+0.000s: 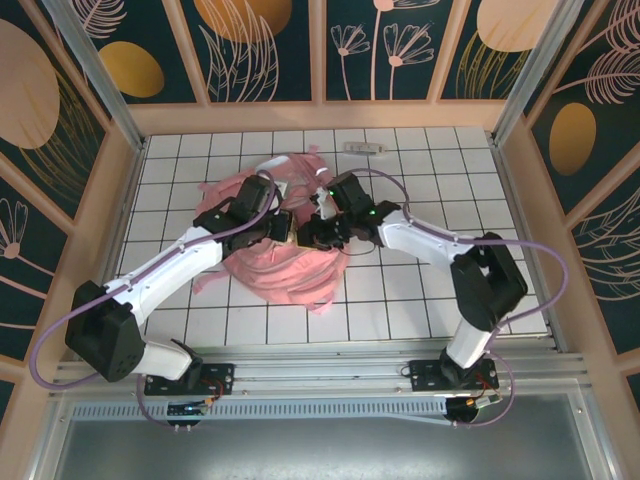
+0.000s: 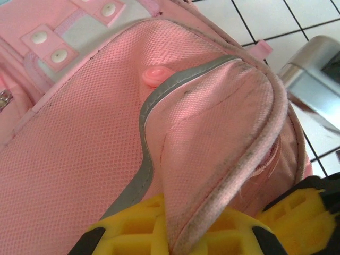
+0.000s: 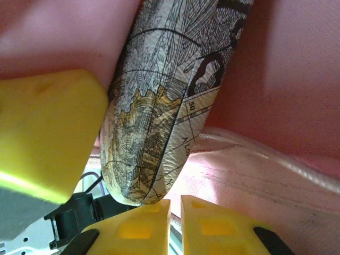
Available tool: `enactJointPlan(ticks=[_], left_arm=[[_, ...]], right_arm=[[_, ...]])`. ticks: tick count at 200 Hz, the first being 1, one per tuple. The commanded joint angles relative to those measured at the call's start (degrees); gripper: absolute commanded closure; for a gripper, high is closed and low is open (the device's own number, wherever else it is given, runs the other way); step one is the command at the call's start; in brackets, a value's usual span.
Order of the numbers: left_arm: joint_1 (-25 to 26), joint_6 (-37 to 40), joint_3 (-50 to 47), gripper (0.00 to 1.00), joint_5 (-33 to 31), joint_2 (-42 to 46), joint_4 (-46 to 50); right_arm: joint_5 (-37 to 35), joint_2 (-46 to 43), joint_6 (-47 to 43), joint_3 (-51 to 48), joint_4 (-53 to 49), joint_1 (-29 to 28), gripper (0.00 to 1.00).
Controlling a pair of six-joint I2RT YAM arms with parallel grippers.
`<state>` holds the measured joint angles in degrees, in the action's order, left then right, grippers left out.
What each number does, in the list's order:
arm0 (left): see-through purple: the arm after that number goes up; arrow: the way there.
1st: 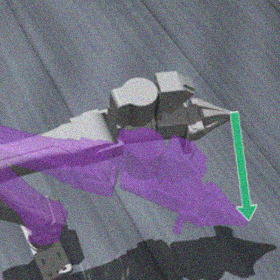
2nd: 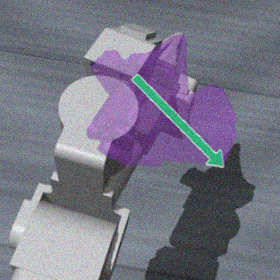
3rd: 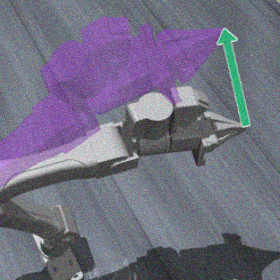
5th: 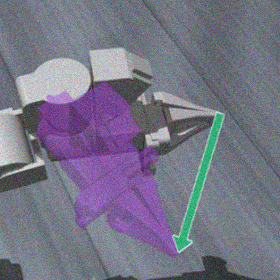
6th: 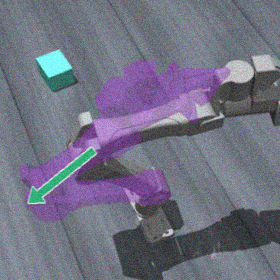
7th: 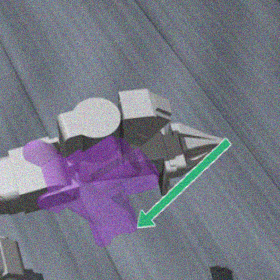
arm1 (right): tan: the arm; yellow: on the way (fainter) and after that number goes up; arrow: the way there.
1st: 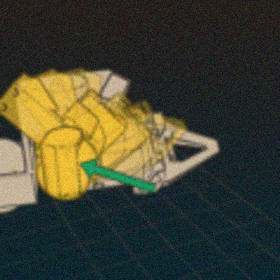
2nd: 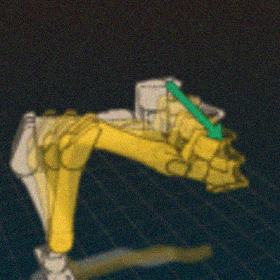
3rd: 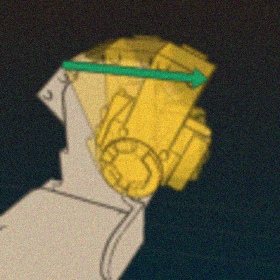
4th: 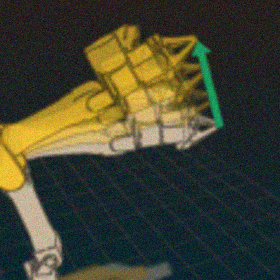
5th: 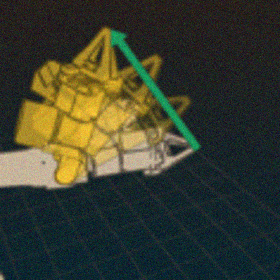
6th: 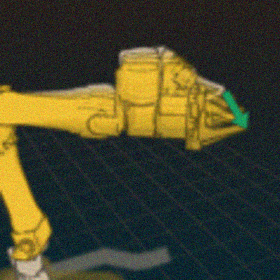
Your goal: Pack the student bag
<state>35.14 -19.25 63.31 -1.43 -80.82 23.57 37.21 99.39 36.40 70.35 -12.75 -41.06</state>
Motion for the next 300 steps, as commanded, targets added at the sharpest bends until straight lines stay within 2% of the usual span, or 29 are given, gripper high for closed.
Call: enactJointPlan(ticks=[1, 29, 45, 56, 61, 73, 84, 104, 125, 141, 157, 175, 183, 189, 193, 197, 215, 222, 249, 260, 283, 292, 300], left_arm=[[1.75, -3.61, 1.42, 1.0, 7.34, 3.91, -5.36], [1.7, -5.71, 2.38, 1.0, 8.89, 3.37, -6.61], [1.69, -6.02, 3.55, 1.0, 8.69, 2.69, -6.28], [1.72, -5.46, 4.63, 1.0, 8.03, 2.27, -5.44], [1.75, -5.5, 5.23, 1.0, 8.3, 2.15, -5.1], [1.71, -7.02, 6.81, 1.0, 10.29, 1.46, -4.5], [1.93, -8.71, 7.6, 1.0, 11.91, 1.11, -4.95], [1.91, -11.99, 7.09, 1.0, 13.24, 1.34, -7.65], [1.98, -13.96, 7.44, 1.0, 15.21, 0.28, -8.85], [2.11, -14.86, 7.19, 1.0, 15.54, 0.04, -9.57], [2.04, -14.33, 7.33, 1.0, 14.31, -0.17, -8.78], [2.05, -10.83, 8.93, 1.0, 11.13, -0.29, -4.82], [2.11, -8.75, 9.73, 1.0, 8.79, -0.53, -1.96], [2.02, -7.48, 10.13, 1.0, 7.15, -0.83, 0.11], [2.0, -6.74, 10.17, 1.0, 6.17, -0.93, 1.31], [1.96, -6.15, 10.17, 1.0, 5.2, -1.01, 2.34], [2.03, -5.2, 8.68, 1.0, 2.59, -0.92, 4.06], [1.97, -5.25, 8.06, 1.0, 2.05, -1.02, 3.95], [1.85, -5.45, 8.24, 1.0, 0.99, -2.61, 3.37], [1.87, -5.16, 8.78, 1.0, 0.34, -3.35, 3.87], [1.13, -4.0, 10.83, 1.0, -3.18, -5.06, 7.53], [0.51, -3.54, 11.13, 1.0, -4.15, -5.31, 8.3], [-0.17, -3.47, 11.13, 1.0, -4.78, -5.15, 8.85]], right_arm=[[-2.99, 4.92, 0.2, 5.34, 9.27, -0.49, 0.83], [-3.94, 7.7, 0.6, 6.23, 11.04, -1.63, 0.8], [-3.63, 6.21, 1.76, 4.95, 13.31, -1.27, 0.78], [-5.73, 3.11, 2.5, 2.32, 13.92, -0.46, 0.71], [-6.17, 1.88, 4.0, 0.46, 15.87, 0.32, 0.68], [-4.39, 1.01, 10.07, -3.37, 25.24, 2.44, 0.68], [-2.83, 3.86, 12.78, -1.64, 30.36, 2.72, 0.68], [-2.14, 11.07, 12.44, 7.32, 30.79, 0.72, 0.69], [0.56, 15.86, 16.04, 9.09, 34.8, -0.31, 0.7], [1.52, 17.68, 13.15, 12.18, 29.71, -0.77, 0.68], [2.07, 17.76, 7.09, 16.11, 17.88, -0.41, 0.6], [1.54, 9.64, 5.01, 9.58, 14.03, 1.75, 0.47], [1.44, 4.77, 4.23, 6.46, 11.53, 3.36, 0.36], [0.46, 1.15, 2.85, 4.9, 8.64, 4.57, 0.24], [-0.8, -1.19, 1.64, 4.35, 5.65, 5.4, 0.06], [-2.42, -3.32, 0.57, 4.11, 2.76, 6.19, 0.01], [-9.13, -9.25, -1.25, 4.28, -5.75, 9.41, 0.01], [-10.71, -9.55, -1.14, 4.8, -6.62, 12.69, 0.01], [-13.95, -1.66, 0.7, 11.46, -5.86, 20.56, 0.01], [-11.11, 3.45, 2.27, 16.22, -4.37, 22.88, 0.01], [4.11, 13.75, 1.92, 29.51, -4.57, 24.21, 0.01], [4.53, 15.2, 0.08, 33.19, -8.06, 23.54, 0.01], [2.5, 14.26, -0.07, 32.44, -7.96, 23.35, 0.01]])
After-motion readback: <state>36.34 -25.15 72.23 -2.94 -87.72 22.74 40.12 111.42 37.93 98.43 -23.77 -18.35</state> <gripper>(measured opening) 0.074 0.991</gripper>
